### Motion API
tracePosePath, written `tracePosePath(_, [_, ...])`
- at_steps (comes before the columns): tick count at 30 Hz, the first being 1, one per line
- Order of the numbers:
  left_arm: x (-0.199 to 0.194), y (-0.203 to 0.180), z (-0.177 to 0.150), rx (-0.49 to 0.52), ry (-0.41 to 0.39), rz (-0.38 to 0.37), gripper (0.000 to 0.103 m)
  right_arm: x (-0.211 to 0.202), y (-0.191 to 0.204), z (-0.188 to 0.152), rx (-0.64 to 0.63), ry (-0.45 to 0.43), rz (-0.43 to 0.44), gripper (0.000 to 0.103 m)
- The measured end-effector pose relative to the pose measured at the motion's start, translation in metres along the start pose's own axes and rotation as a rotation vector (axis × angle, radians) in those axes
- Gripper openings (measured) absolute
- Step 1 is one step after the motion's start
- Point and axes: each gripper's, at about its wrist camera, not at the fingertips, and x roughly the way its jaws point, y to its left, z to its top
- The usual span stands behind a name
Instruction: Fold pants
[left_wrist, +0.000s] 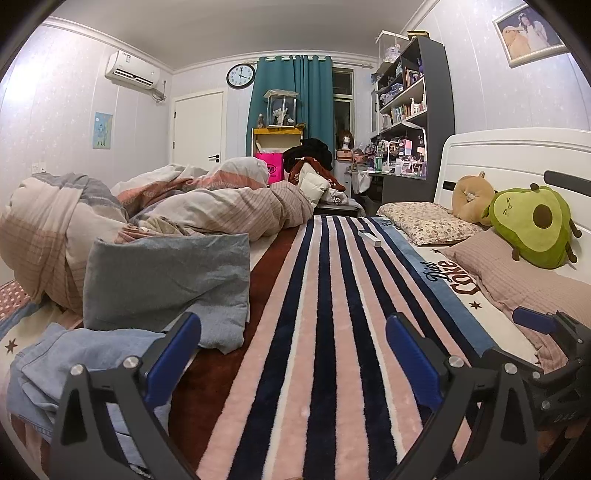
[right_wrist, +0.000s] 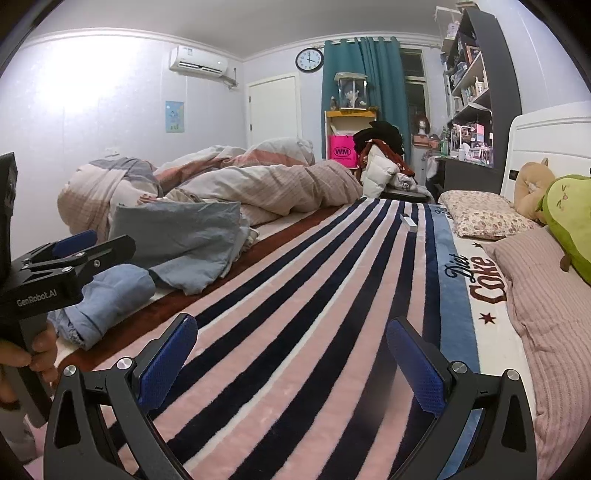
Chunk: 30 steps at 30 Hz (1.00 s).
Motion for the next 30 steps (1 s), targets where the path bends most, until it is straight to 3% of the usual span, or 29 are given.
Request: tracePosePath(30, [-0.0041,-0.0089,0.0053,-0.001,-0.012,-0.003,0.1,-0.0003,-0.0033,-0.0001,0.004,-0.001,-0.003,0.102])
